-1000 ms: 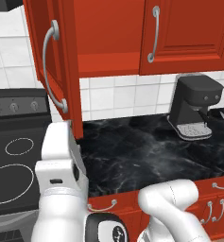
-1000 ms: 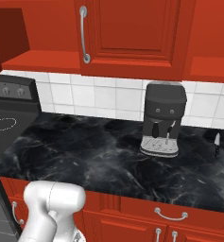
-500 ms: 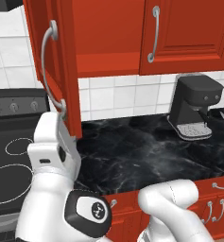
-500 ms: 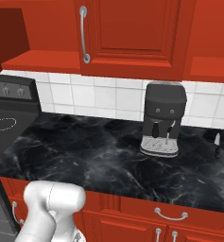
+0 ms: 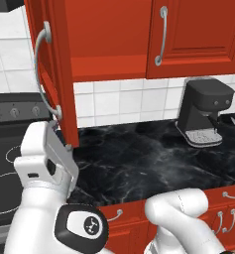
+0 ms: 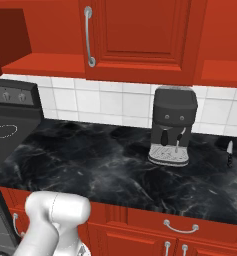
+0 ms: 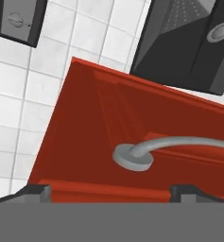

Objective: Close all open cabinet doors.

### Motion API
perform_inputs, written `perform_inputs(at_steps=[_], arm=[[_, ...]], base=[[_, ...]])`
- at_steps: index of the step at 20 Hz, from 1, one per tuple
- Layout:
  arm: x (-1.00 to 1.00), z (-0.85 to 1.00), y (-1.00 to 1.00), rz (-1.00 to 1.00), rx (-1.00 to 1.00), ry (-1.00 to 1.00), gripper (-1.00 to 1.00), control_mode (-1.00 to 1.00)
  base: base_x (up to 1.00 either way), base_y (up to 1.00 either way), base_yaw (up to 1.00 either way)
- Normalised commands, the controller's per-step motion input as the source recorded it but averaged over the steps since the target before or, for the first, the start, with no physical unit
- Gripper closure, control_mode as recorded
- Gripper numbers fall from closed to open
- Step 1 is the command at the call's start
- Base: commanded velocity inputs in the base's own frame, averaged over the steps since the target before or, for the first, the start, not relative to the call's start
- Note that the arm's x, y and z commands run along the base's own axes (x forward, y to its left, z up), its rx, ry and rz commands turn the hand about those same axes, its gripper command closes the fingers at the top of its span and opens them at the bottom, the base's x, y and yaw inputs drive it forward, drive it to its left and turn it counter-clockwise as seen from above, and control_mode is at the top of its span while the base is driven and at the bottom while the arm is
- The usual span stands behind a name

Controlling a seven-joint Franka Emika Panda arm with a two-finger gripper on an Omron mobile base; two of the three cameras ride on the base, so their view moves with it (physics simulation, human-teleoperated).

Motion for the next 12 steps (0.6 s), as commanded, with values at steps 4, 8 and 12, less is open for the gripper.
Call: perform_inputs(at_steps=[4, 8, 12], arm=[[0.62, 0.00, 0.02, 0.00, 0.00, 0.00, -1.00, -1.00], [0.77, 0.00, -0.09, -0.01, 0.01, 0.10, -1.00, -1.00], [0.74, -0.08, -0.50, 0.00, 0.08, 0.17, -1.00, -1.00]], base=[[0.00, 0.00, 0.00], [0.00, 0.00, 0.00], [0.00, 0.00, 0.00]])
